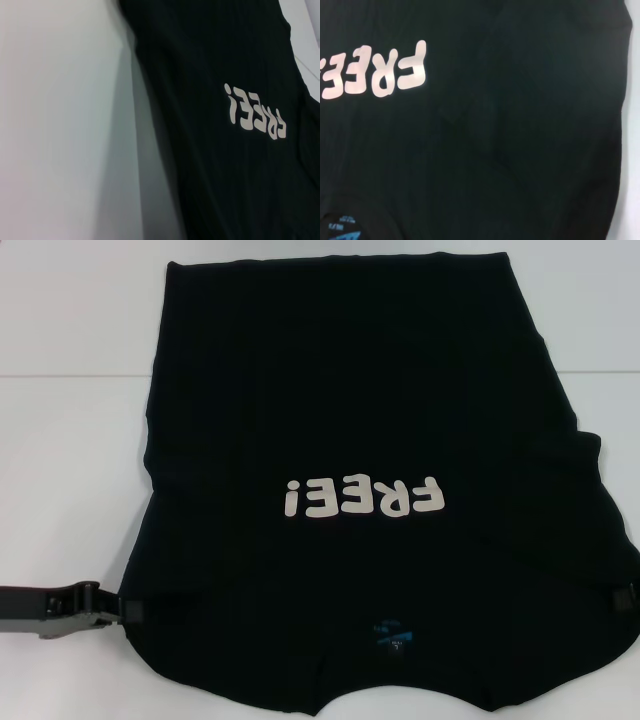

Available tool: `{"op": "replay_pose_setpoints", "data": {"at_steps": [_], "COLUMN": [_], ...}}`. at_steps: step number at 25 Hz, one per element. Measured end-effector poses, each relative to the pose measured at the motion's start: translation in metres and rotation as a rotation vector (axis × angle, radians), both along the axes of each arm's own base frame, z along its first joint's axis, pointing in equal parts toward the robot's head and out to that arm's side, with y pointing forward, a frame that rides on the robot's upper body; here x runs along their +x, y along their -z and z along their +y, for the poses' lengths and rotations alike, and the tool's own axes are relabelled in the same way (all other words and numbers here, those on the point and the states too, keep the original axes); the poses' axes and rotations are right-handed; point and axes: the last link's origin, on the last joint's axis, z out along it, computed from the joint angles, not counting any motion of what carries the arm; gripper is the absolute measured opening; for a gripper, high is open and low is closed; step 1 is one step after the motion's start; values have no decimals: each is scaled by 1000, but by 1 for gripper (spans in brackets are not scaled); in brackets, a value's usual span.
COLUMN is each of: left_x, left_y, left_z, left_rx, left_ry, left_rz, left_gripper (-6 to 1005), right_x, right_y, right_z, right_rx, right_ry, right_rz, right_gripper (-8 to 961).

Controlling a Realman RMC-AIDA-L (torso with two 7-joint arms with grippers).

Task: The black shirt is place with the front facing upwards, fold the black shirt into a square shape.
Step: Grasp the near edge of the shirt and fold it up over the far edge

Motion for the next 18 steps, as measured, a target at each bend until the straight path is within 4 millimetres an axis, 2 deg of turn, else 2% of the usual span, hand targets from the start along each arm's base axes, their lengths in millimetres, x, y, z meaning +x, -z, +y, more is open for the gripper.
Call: {"op": "replay_pose_setpoints", "data": {"at_steps": [5, 9, 18], "left_x": [3, 7, 19], "left_y": [-1, -6, -14], "left_z": [-9, -17, -47], "left_rx": [-64, -117, -302], "left_ry": [5, 32, 110], "left_rz": [-47, -88, -184], "left_gripper": [-2, -1, -2], "right_x": [-5, -10, -11], "right_y": [-8, -15, -9], "right_z": [-2, -13, -56], "right_rx": [-50, -121, -348], "right_ry": [-71, -116, -182], "right_rz": [-9, 10, 126], "right_gripper": [47, 51, 62]}}
